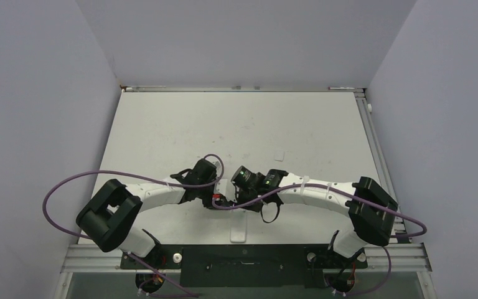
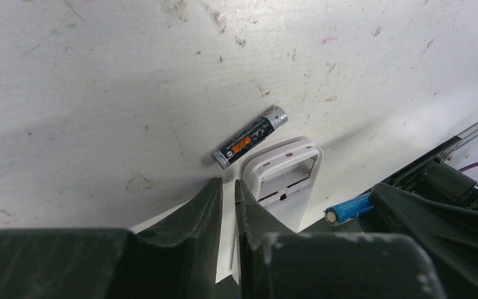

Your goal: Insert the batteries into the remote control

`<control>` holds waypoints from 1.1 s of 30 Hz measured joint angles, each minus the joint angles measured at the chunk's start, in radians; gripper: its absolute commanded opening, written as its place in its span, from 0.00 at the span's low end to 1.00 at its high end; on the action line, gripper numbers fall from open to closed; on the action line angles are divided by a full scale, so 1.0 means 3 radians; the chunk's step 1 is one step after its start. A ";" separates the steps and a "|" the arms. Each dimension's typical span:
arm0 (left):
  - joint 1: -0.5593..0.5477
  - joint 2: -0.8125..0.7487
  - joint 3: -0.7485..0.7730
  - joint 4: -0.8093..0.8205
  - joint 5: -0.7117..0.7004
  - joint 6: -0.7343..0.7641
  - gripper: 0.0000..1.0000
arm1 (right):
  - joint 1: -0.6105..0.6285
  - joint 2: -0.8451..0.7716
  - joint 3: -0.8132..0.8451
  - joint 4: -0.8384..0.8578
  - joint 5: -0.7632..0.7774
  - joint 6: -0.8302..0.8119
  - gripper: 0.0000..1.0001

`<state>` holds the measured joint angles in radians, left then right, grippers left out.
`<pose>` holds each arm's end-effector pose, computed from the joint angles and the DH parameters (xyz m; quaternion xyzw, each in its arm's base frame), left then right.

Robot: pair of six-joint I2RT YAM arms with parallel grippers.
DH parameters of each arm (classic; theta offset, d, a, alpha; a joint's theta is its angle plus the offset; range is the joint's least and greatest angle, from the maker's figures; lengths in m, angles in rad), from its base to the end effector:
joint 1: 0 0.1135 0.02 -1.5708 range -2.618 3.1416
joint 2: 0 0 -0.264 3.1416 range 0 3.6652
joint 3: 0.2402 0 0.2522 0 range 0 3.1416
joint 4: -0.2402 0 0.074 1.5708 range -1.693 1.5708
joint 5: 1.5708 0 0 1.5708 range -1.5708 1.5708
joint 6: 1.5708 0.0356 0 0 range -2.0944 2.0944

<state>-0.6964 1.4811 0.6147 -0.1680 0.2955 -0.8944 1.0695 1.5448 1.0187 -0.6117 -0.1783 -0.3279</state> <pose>0.1897 -0.1721 0.1358 -0.0554 0.9529 -0.2866 0.0821 0.1390 0.2669 0.2073 -0.6404 0.7325 0.1586 0.1679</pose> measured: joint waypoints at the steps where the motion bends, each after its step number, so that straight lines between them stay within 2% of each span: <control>1: -0.0005 -0.0019 -0.0017 0.0001 0.0000 -0.0001 0.11 | 0.0001 0.0027 0.0017 -0.0009 0.0005 -0.0001 0.09; 5: -0.0010 -0.0104 -0.0094 0.0003 0.0000 -0.0004 0.17 | 0.0017 0.0104 0.0046 -0.0015 0.0013 -0.0001 0.09; 17: 0.0001 -0.0267 -0.0244 0.0055 0.0001 -0.0011 0.19 | 0.0017 0.0267 0.0048 -0.0013 0.0011 -0.0013 0.09; 33: 0.0235 -0.0552 -0.0454 0.0013 0.0014 0.0024 0.23 | 0.0017 0.0378 0.0182 -0.0013 0.0006 -0.0032 0.09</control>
<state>-0.6258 1.3155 0.4786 -0.1642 0.2996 -0.8871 1.0744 1.6581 1.0733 -0.6155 -0.1764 -0.3374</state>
